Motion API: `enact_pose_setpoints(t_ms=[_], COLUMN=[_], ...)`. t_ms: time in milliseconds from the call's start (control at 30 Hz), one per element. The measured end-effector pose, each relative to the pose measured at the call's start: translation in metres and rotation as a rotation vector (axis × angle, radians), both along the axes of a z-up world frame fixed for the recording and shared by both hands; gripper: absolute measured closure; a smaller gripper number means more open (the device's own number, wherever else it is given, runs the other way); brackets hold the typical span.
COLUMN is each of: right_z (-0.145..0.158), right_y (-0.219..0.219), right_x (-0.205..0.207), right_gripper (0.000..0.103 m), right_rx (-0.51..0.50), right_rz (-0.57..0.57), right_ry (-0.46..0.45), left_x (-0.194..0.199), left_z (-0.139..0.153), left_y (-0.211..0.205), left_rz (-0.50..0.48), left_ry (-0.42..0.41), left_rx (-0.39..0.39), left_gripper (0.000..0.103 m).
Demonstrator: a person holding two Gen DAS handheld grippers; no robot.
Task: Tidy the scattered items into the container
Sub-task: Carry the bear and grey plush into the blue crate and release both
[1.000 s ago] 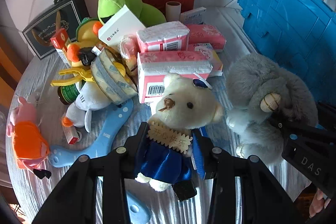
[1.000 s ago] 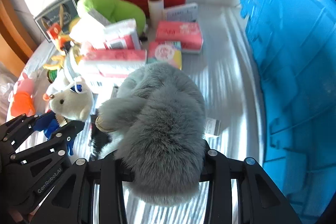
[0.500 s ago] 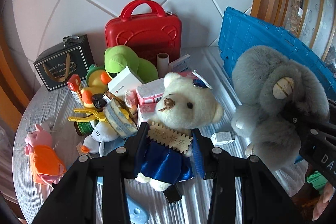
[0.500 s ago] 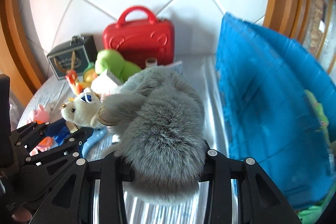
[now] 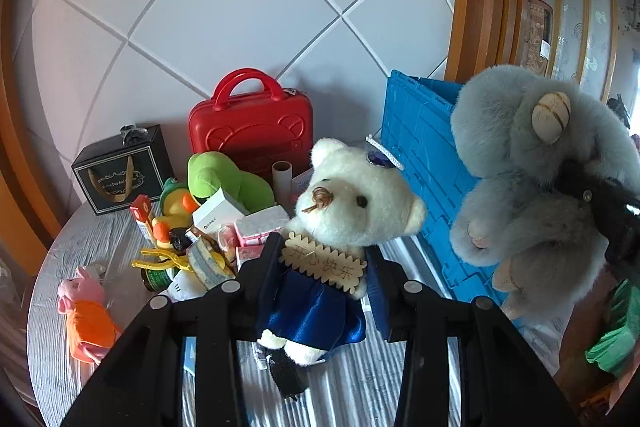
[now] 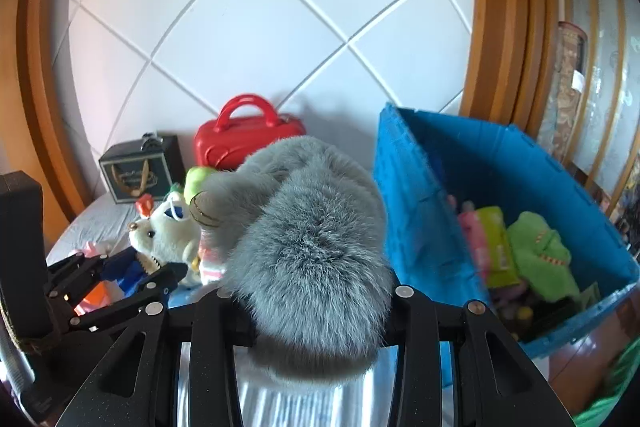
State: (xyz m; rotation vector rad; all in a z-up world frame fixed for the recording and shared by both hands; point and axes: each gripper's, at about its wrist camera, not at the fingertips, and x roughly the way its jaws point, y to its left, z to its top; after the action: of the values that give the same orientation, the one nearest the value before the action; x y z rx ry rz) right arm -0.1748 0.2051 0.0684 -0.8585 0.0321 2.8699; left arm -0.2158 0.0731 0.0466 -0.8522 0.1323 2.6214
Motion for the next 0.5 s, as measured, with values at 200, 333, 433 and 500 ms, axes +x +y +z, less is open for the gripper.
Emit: enact_pose_setpoints(t_ms=[200,333,433,500], right_z=[0.027,0.042,0.051,0.050], right_y=[0.057,0.110,0.160,0.203], right_x=[0.021,0.031,0.035,0.034], right_gripper=[0.067,0.074,0.092,0.092], right_rx=[0.001,0.016,0.024,0.035], right_rz=[-0.026,-0.032,-0.032,-0.066], right_ry=[0.084,0.134,0.155,0.146], left_x=[0.016,0.028,0.032,0.031], left_z=[0.020,0.039,0.051,0.057], left_y=[0.065,0.126,0.183,0.223], left_rz=[-0.020,-0.028,-0.027,-0.044], left_ry=[0.060,0.105,0.121,0.097], left_rx=[-0.006,0.002,0.008,0.015], left_gripper=[0.064,0.064,0.064,0.064])
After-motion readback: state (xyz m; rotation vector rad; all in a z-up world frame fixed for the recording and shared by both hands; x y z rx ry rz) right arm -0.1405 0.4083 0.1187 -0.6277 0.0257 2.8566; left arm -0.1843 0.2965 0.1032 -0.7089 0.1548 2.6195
